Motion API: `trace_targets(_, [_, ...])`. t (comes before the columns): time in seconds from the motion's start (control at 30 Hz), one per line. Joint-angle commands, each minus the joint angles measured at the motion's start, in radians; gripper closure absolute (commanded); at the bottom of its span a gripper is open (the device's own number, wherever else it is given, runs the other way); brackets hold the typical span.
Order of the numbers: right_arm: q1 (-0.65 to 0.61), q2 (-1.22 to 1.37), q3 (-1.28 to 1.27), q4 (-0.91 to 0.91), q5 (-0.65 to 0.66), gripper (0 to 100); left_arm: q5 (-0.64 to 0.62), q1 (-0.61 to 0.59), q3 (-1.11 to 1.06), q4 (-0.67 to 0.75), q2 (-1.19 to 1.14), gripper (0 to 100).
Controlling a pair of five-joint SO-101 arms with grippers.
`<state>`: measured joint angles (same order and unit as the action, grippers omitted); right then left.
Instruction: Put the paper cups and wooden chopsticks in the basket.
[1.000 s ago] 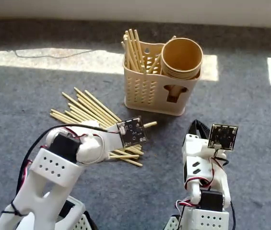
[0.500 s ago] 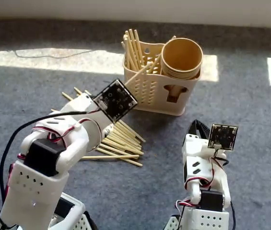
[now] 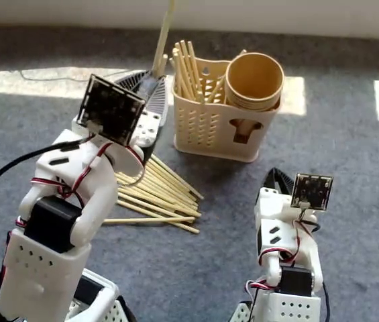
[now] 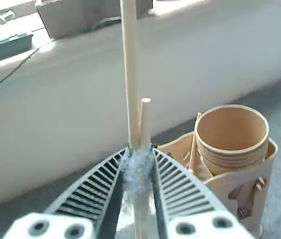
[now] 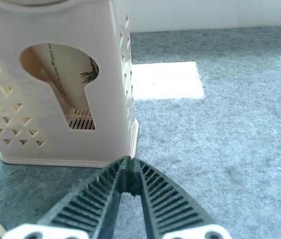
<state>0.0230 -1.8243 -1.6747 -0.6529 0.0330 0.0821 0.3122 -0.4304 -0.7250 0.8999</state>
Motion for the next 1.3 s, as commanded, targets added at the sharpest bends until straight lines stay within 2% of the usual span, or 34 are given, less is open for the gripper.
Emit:
trace_targets(0.0, [-0.01,-0.012,-0.104,0.036,0.011,99.3,-0.072,-0.001,0.051,0.138,0.008,99])
trace_targets(0.13, [-0.01,-0.012,-0.104,0.036,0.011,99.3,-0.126,-0.001,0.051,0.249,0.01,99])
trace_targets(0.3, [-0.01,-0.012,-0.104,0.038,0.011,99.3,-0.124,-0.001,0.051,0.384,0.01,99])
trace_targets(0.5, [-0.013,-0.012,-0.104,0.041,0.011,99.3,-0.124,0.021,0.044,0.462,0.007,99])
trace_targets(0.73, [-0.031,-0.012,-0.105,0.041,0.011,99.3,-0.126,0.071,0.051,0.488,-0.064,99])
trace_targets(0.87, [-0.03,-0.012,-0.105,0.041,0.011,99.3,-0.138,0.071,0.042,0.554,-0.154,99])
trace_targets(1.0, [-0.028,-0.012,-0.105,0.041,0.011,99.3,-0.206,0.07,0.053,0.56,-0.251,99])
trace_targets(1.27, [-0.027,-0.012,-0.105,0.041,0.011,99.3,-0.204,0.065,0.074,0.559,-0.404,99])
